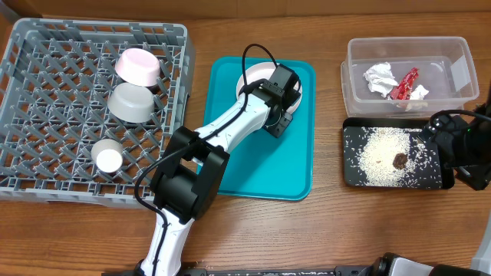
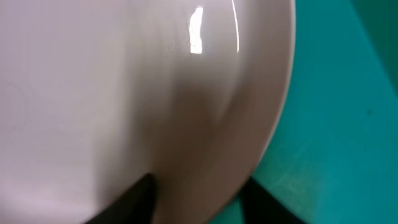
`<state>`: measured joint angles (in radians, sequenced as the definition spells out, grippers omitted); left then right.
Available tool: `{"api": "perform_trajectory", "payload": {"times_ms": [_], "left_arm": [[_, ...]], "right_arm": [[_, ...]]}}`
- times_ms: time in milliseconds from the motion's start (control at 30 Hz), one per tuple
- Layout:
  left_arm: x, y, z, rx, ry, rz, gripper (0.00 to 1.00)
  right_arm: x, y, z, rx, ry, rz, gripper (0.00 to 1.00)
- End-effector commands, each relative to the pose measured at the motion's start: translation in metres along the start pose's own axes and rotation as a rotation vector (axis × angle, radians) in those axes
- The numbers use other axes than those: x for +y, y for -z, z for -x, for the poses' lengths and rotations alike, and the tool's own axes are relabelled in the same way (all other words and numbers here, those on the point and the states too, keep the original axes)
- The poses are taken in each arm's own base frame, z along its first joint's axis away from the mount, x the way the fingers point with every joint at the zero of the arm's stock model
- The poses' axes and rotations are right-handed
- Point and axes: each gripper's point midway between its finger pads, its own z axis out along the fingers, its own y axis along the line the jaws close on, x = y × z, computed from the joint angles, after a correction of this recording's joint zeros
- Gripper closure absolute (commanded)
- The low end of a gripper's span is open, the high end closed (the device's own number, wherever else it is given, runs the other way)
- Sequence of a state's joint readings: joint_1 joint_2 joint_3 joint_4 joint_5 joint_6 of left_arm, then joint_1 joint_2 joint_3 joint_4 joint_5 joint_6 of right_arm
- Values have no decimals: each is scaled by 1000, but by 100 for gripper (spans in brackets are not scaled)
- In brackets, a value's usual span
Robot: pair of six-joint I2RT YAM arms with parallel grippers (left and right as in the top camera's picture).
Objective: Sort waste into correct bins and load items into the dishwasher
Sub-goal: 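Move the left gripper to the white plate and grasp its rim, then lift the white plate and stand it upright in the rack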
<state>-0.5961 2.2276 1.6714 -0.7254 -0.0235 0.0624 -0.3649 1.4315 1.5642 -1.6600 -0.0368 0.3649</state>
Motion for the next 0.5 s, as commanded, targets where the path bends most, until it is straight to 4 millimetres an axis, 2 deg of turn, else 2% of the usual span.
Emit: {"api": "perform_trajectory", "payload": {"times_ms": [0, 33, 133, 200, 267, 333, 467], "left_arm": [[-5, -8, -22, 86, -2, -23, 77], [-6, -6, -25, 99, 9, -23, 82], [-7, -2, -31, 128, 39, -23, 87], [-9, 7, -30, 141, 56, -23, 96], [-13, 17, -25, 137, 55, -30, 96], [-15, 32, -17, 123, 66, -32, 96], [-15, 75, 4, 70, 98, -34, 96]], "right_arm": [[1, 3, 2, -18, 6, 2, 0], [1, 3, 2, -18, 6, 2, 0], [1, 3, 2, -17, 6, 2, 0], [1, 3, 2, -17, 6, 2, 0], [1, 3, 2, -17, 6, 1, 0], [1, 3, 2, -16, 6, 1, 0], [1, 3, 2, -16, 6, 1, 0]]}}
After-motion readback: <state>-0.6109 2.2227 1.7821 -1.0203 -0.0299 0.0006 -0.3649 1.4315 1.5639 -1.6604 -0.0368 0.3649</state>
